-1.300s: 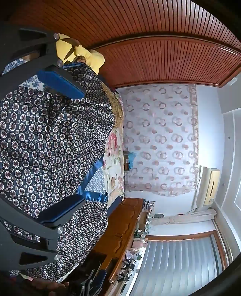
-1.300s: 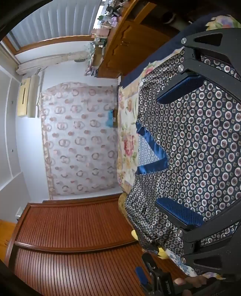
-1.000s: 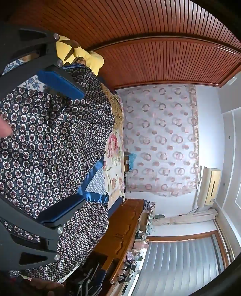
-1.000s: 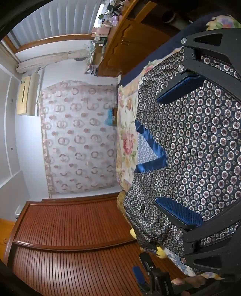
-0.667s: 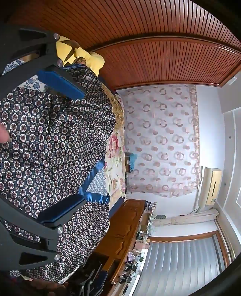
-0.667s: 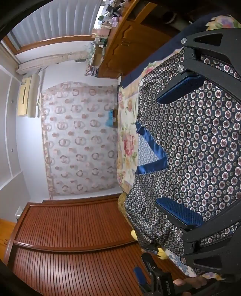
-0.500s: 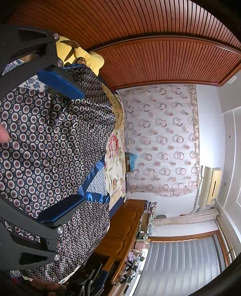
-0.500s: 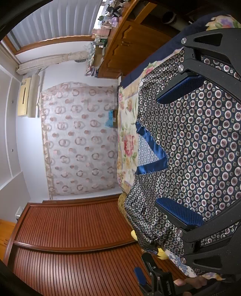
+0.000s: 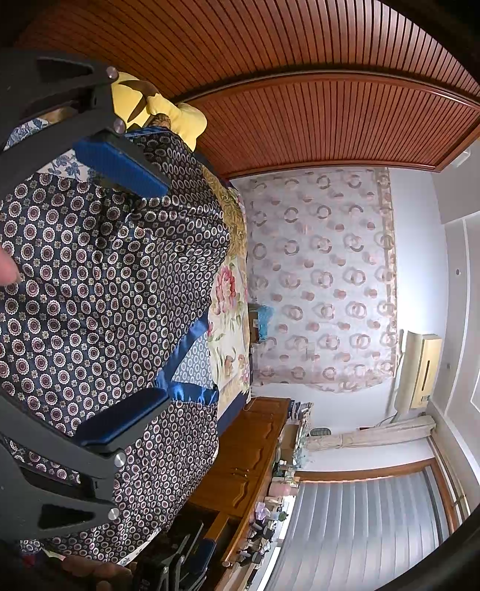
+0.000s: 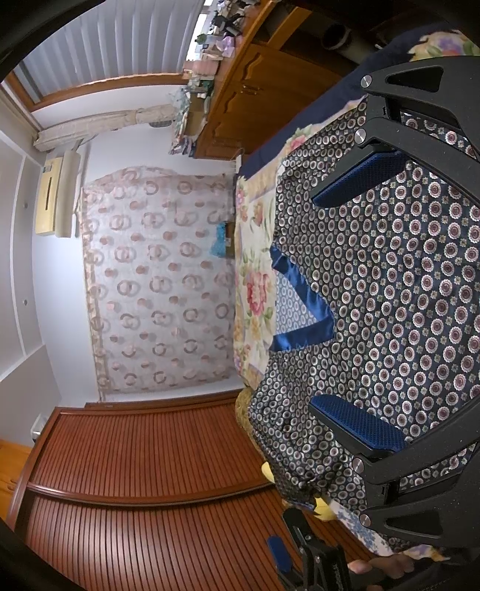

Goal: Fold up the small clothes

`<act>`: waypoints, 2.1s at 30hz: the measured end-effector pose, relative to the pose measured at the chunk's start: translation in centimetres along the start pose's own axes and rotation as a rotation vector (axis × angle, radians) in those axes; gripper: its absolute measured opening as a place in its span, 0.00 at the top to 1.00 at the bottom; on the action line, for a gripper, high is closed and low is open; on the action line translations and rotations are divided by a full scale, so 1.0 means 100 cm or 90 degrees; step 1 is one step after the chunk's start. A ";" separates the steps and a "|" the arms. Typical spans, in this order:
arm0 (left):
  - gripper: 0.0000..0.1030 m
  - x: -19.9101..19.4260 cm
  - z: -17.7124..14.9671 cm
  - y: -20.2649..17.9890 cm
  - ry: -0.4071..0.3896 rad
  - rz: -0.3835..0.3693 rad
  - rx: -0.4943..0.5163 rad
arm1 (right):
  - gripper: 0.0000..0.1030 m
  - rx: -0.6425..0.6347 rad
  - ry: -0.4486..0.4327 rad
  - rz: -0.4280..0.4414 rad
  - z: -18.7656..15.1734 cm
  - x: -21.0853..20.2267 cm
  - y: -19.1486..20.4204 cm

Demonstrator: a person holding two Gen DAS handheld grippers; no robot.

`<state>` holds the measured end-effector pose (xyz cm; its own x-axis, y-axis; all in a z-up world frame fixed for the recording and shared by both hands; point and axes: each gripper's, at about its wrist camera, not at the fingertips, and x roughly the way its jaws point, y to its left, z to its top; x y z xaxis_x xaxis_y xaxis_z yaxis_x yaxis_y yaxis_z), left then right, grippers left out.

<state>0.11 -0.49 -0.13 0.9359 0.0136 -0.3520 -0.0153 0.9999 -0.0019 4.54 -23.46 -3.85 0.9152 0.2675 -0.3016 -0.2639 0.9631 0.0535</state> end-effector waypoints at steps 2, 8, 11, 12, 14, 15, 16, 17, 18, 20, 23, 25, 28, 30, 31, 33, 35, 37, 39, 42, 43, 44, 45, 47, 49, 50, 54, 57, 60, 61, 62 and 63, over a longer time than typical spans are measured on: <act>0.00 0.001 0.000 0.000 0.000 -0.002 -0.001 | 0.00 0.000 0.000 0.000 -0.001 0.001 0.000; 0.00 0.000 0.000 0.000 0.000 -0.001 0.000 | 0.00 -0.001 0.000 -0.001 -0.001 0.001 0.002; 0.00 0.000 0.000 0.000 0.000 0.000 0.001 | 0.00 -0.001 -0.001 -0.002 -0.001 0.002 0.002; 0.00 0.000 0.000 0.000 0.000 0.000 0.001 | 0.00 0.000 0.000 -0.001 -0.001 0.001 0.002; 0.00 0.000 0.000 0.000 -0.001 0.000 0.000 | 0.00 0.000 0.000 -0.002 -0.001 0.002 0.002; 0.00 -0.002 0.001 -0.001 -0.001 0.000 0.000 | 0.00 -0.001 0.000 -0.002 -0.001 0.001 0.002; 0.00 -0.001 0.001 -0.001 -0.001 0.000 0.000 | 0.00 -0.001 0.000 -0.002 -0.001 0.001 0.002; 0.00 -0.001 0.001 -0.001 -0.001 0.001 0.000 | 0.00 -0.001 0.000 -0.002 -0.001 0.001 0.002; 0.00 -0.002 0.001 -0.001 -0.002 0.001 0.001 | 0.00 -0.001 0.000 -0.001 -0.001 0.001 0.001; 0.00 -0.001 0.001 -0.001 -0.002 0.001 0.001 | 0.00 -0.001 0.000 -0.002 -0.001 0.001 0.001; 0.00 -0.001 0.001 -0.001 -0.002 0.001 0.001 | 0.00 -0.001 0.000 -0.002 -0.001 0.002 0.001; 0.00 -0.002 0.001 -0.002 -0.002 0.001 0.001 | 0.00 -0.001 0.000 -0.002 -0.001 0.001 0.001; 0.00 -0.002 0.001 -0.002 -0.003 0.001 0.001 | 0.00 -0.001 0.000 -0.002 -0.001 0.001 0.001; 0.00 -0.002 0.001 -0.002 -0.003 0.001 0.002 | 0.00 -0.001 0.001 -0.002 -0.002 0.002 0.001; 0.00 -0.002 0.001 -0.002 -0.003 0.001 0.001 | 0.00 -0.001 0.000 -0.002 -0.002 0.002 0.001; 0.00 -0.002 0.001 -0.002 -0.003 0.001 0.001 | 0.00 -0.001 0.001 -0.001 -0.002 0.002 0.001; 0.00 -0.002 0.001 -0.003 -0.002 0.002 0.001 | 0.00 -0.001 0.000 -0.002 -0.002 0.002 0.001; 0.00 -0.002 0.001 -0.003 -0.002 0.001 0.002 | 0.00 -0.001 0.000 -0.002 -0.001 0.002 0.001; 0.00 -0.002 0.001 -0.003 -0.003 0.002 0.002 | 0.00 -0.001 0.000 -0.002 -0.001 0.002 0.001; 0.00 -0.002 0.001 -0.003 -0.003 0.001 0.002 | 0.00 -0.001 0.000 -0.002 -0.001 0.002 0.001; 0.00 -0.002 0.001 -0.003 -0.003 0.002 0.002 | 0.00 -0.001 0.000 -0.001 -0.001 0.002 0.001; 0.00 -0.002 0.001 -0.003 -0.003 0.002 0.002 | 0.00 -0.001 0.000 -0.002 -0.001 0.002 0.001; 0.00 -0.002 0.001 -0.003 -0.003 0.001 0.002 | 0.00 -0.001 0.000 -0.002 -0.001 0.002 0.001; 0.00 -0.002 0.001 -0.003 -0.003 0.002 0.002 | 0.00 -0.001 -0.001 -0.001 -0.001 0.002 0.000; 0.00 -0.002 0.001 -0.003 -0.003 0.002 0.002 | 0.00 -0.001 -0.001 -0.001 -0.001 0.002 0.001; 0.00 -0.002 0.001 -0.003 -0.003 0.002 0.002 | 0.00 -0.001 -0.001 -0.001 -0.001 0.002 0.001; 0.00 -0.003 0.002 -0.002 -0.004 0.002 0.002 | 0.00 -0.002 -0.001 -0.001 -0.001 0.002 0.001; 0.00 -0.003 0.002 -0.003 -0.004 0.002 0.002 | 0.00 -0.001 -0.001 0.000 -0.001 0.002 0.001; 0.00 -0.001 0.003 0.000 0.004 0.007 0.002 | 0.00 -0.002 0.004 0.009 0.000 0.003 0.002; 0.00 0.000 0.004 0.002 0.006 0.010 0.004 | 0.00 -0.001 0.006 0.016 -0.001 0.005 0.003; 0.00 0.000 0.005 0.004 0.005 0.014 0.005 | 0.00 -0.002 0.009 0.021 -0.001 0.007 0.004; 0.00 0.001 0.005 0.007 0.006 0.014 0.005 | 0.00 -0.003 0.010 0.026 -0.002 0.008 0.006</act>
<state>0.41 0.18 0.30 0.9320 0.0363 -0.3606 -0.0338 0.9993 0.0132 5.09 -22.68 -4.28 0.8987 0.3061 -0.3142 -0.3025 0.9512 0.0615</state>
